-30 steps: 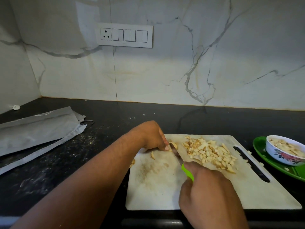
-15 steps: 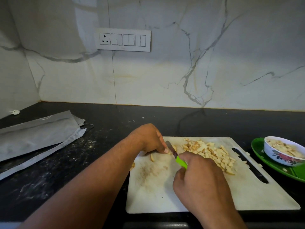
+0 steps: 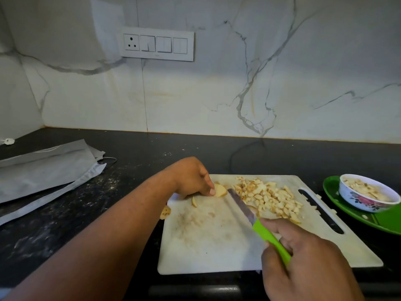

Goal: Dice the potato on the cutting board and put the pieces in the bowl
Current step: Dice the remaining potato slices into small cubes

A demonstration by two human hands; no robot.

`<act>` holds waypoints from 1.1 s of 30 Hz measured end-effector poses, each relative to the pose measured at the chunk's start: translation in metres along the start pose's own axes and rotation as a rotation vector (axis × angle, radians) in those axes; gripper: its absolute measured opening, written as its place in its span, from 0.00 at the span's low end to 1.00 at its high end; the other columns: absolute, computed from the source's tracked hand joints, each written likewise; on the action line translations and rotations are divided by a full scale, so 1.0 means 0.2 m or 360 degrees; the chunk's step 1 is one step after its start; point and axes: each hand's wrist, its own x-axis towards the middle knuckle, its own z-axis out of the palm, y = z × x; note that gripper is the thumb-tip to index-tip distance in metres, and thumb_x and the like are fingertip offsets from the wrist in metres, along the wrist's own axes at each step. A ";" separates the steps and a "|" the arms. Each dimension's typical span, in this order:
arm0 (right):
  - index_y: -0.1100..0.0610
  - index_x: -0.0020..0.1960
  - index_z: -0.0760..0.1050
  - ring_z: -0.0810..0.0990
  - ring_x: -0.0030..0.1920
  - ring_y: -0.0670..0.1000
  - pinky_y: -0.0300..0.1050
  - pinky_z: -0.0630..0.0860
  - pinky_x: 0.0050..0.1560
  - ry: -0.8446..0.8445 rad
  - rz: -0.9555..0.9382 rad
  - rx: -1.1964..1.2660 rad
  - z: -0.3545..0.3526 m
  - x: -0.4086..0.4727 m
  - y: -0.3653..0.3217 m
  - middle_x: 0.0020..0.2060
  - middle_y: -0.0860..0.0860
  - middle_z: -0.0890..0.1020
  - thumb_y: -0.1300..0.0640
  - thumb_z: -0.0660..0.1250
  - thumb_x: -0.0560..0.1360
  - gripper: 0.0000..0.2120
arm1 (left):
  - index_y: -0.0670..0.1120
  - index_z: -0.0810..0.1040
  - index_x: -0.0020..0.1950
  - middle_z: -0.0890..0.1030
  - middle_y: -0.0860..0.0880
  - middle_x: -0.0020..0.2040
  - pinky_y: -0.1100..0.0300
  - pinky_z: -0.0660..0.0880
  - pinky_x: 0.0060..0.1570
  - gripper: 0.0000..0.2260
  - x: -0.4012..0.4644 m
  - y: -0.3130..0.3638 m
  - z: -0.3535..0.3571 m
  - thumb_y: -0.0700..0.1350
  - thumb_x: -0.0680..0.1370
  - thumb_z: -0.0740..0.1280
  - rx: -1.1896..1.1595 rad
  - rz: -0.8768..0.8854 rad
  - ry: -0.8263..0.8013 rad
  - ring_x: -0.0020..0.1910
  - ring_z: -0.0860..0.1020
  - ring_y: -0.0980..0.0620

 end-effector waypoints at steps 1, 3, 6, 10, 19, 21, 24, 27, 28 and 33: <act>0.34 0.55 0.77 0.78 0.35 0.42 0.36 0.76 0.40 0.0062 -0.0053 0.0056 0.01 0.02 0.03 0.31 0.38 0.79 0.45 0.65 0.66 0.18 | 0.53 0.89 0.45 0.87 0.58 0.43 0.56 0.80 0.59 0.01 -0.01 0.00 -0.01 0.49 0.75 0.78 0.0006 0.0046 -0.0007 0.48 0.84 0.59; 0.38 0.55 0.80 0.76 0.31 0.42 0.36 0.72 0.33 0.0205 -0.0126 0.0145 0.06 0.05 0.08 0.29 0.37 0.78 0.48 0.66 0.68 0.17 | 0.55 0.89 0.48 0.87 0.60 0.43 0.60 0.79 0.56 0.02 -0.01 -0.01 -0.02 0.50 0.77 0.76 0.0072 0.0133 0.0010 0.46 0.84 0.62; 0.42 0.57 0.81 0.75 0.29 0.41 0.33 0.70 0.32 0.0400 -0.0181 0.0300 0.12 0.07 0.11 0.29 0.39 0.77 0.51 0.67 0.71 0.16 | 0.58 0.88 0.51 0.85 0.63 0.46 0.66 0.75 0.50 0.04 0.00 0.01 -0.01 0.51 0.77 0.77 0.0128 0.0295 0.0082 0.45 0.80 0.68; 0.45 0.56 0.82 0.73 0.27 0.41 0.26 0.67 0.30 0.0498 -0.0220 0.0394 0.14 0.05 0.12 0.26 0.40 0.74 0.52 0.67 0.70 0.16 | 0.63 0.84 0.62 0.79 0.63 0.60 0.64 0.72 0.59 0.15 0.02 0.01 0.00 0.55 0.75 0.77 0.0230 0.0451 -0.0005 0.59 0.77 0.62; 0.44 0.57 0.82 0.73 0.28 0.39 0.22 0.65 0.30 0.0399 -0.0226 0.0435 0.13 0.05 0.12 0.27 0.36 0.72 0.49 0.66 0.69 0.17 | 0.59 0.88 0.52 0.84 0.62 0.47 0.67 0.73 0.45 0.09 0.05 0.03 0.06 0.57 0.74 0.78 0.0246 0.0372 0.0058 0.45 0.79 0.66; 0.44 0.58 0.82 0.73 0.28 0.39 0.22 0.65 0.30 0.0387 -0.0224 0.0426 0.13 0.05 0.12 0.27 0.36 0.72 0.49 0.66 0.70 0.17 | 0.57 0.87 0.49 0.85 0.60 0.44 0.64 0.77 0.45 0.07 0.04 0.05 0.07 0.57 0.74 0.78 0.0276 0.0301 0.0154 0.44 0.81 0.63; 0.44 0.58 0.82 0.72 0.28 0.39 0.22 0.65 0.31 0.0380 -0.0201 0.0426 0.13 0.05 0.12 0.27 0.36 0.71 0.49 0.66 0.70 0.17 | 0.53 0.84 0.45 0.83 0.58 0.43 0.60 0.80 0.46 0.08 0.03 0.11 0.11 0.56 0.75 0.75 0.0412 0.0118 0.0316 0.44 0.80 0.59; 0.44 0.58 0.81 0.71 0.27 0.39 0.24 0.66 0.31 0.0382 -0.0161 0.0389 0.13 0.05 0.12 0.26 0.37 0.72 0.49 0.66 0.70 0.17 | 0.52 0.84 0.43 0.84 0.56 0.44 0.56 0.83 0.49 0.09 0.03 0.13 0.13 0.57 0.76 0.74 0.0369 -0.0004 0.0364 0.44 0.82 0.56; 0.44 0.58 0.81 0.70 0.26 0.39 0.27 0.67 0.31 0.0372 -0.0148 0.0363 0.13 0.05 0.13 0.26 0.37 0.71 0.50 0.66 0.71 0.16 | 0.52 0.84 0.44 0.84 0.56 0.43 0.57 0.83 0.48 0.09 0.02 0.13 0.12 0.57 0.77 0.74 0.0291 -0.0014 0.0363 0.43 0.83 0.56; 0.40 0.59 0.79 0.75 0.29 0.41 0.39 0.74 0.32 0.0171 -0.0088 0.0229 0.11 0.08 0.11 0.29 0.39 0.77 0.51 0.69 0.71 0.17 | 0.55 0.87 0.51 0.86 0.59 0.44 0.63 0.78 0.49 0.04 -0.02 0.04 -0.02 0.50 0.81 0.72 -0.0045 0.0151 0.0230 0.41 0.83 0.63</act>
